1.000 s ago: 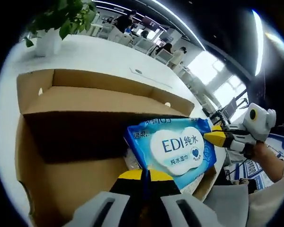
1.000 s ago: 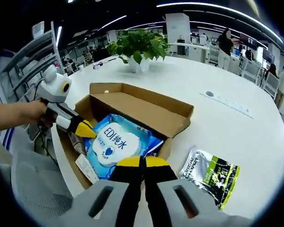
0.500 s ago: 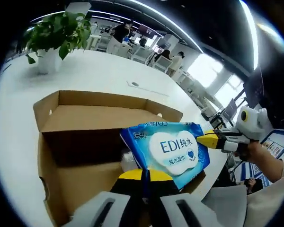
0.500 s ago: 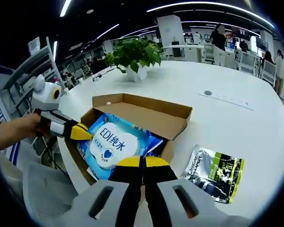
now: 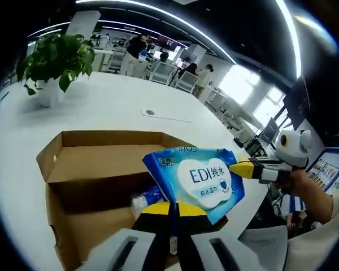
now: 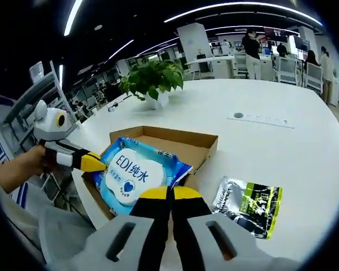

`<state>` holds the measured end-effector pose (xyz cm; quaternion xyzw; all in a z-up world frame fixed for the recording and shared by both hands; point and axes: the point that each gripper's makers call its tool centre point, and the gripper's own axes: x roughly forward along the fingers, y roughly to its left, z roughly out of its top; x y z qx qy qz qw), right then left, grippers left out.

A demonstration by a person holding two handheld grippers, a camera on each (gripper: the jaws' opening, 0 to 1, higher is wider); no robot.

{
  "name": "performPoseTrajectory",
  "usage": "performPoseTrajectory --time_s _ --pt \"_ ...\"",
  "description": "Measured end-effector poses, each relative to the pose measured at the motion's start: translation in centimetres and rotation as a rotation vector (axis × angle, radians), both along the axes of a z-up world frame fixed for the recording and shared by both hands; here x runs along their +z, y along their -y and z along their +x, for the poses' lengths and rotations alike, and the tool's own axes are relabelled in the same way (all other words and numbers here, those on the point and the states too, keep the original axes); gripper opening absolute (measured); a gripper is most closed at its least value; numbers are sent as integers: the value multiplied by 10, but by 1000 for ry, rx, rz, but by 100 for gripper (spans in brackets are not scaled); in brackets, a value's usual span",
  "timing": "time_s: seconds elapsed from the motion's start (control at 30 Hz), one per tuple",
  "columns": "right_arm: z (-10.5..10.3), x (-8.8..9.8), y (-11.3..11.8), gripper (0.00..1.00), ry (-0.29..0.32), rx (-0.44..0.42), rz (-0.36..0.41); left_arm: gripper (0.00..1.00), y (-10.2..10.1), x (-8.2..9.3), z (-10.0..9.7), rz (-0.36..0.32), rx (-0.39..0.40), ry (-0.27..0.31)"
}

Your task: Operate the shoe box by opening the lid, removing the specified soft item, and placing it in the target area until the item is outside and the box remains undamaged.

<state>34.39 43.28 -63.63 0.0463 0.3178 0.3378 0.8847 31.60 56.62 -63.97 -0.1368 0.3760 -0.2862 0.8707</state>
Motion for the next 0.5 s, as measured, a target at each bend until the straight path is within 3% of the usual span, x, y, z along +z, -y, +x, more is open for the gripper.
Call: performPoseTrajectory --time_s 0.5 --pt "8 9 52 0 -3 -91 10 0 50 4 15 -10 -60 8"
